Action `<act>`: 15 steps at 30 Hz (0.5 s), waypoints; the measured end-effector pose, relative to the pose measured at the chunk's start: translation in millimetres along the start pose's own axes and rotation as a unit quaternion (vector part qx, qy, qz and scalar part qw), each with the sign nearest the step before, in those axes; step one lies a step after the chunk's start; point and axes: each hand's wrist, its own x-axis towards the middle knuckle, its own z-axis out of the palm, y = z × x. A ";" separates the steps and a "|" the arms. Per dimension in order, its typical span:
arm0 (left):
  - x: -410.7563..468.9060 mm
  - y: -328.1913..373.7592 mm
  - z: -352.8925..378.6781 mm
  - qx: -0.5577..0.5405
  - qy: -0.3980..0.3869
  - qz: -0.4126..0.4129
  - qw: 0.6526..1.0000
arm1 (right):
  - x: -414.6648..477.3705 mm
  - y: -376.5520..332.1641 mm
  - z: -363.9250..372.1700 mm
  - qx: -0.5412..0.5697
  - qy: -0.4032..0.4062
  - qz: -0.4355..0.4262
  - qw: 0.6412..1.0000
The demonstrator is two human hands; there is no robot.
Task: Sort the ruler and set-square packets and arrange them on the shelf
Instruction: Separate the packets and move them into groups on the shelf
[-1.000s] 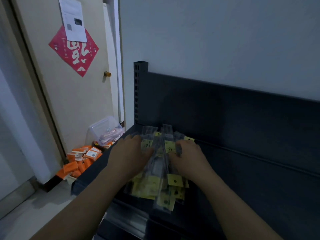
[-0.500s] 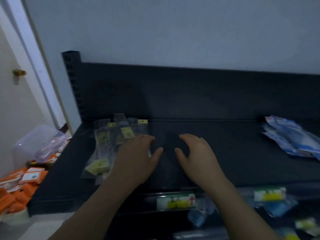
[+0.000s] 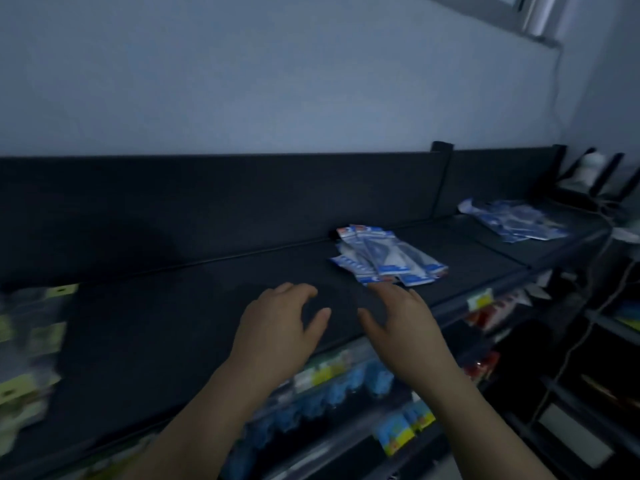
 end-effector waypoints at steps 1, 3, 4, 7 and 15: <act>11.1 13.7 12.7 -0.001 -0.004 0.005 1.000 | 3.6 18.1 -7.9 -0.004 0.003 0.006 1.000; 32.7 39.7 38.2 -0.005 -0.013 0.017 1.000 | 11.6 55.1 -21.4 -0.021 0.007 0.017 1.000; 43.3 53.3 50.7 -0.010 -0.018 0.024 1.000 | 15.8 73.6 -28.1 -0.031 0.009 0.024 0.999; 72.5 90.6 85.7 -0.013 -0.032 0.041 0.999 | 28.8 124.1 -46.3 -0.043 0.013 0.041 0.998; 156.0 155.2 164.0 0.009 -0.071 0.086 0.994 | 72.3 228.7 -73.2 -0.052 0.015 0.083 0.995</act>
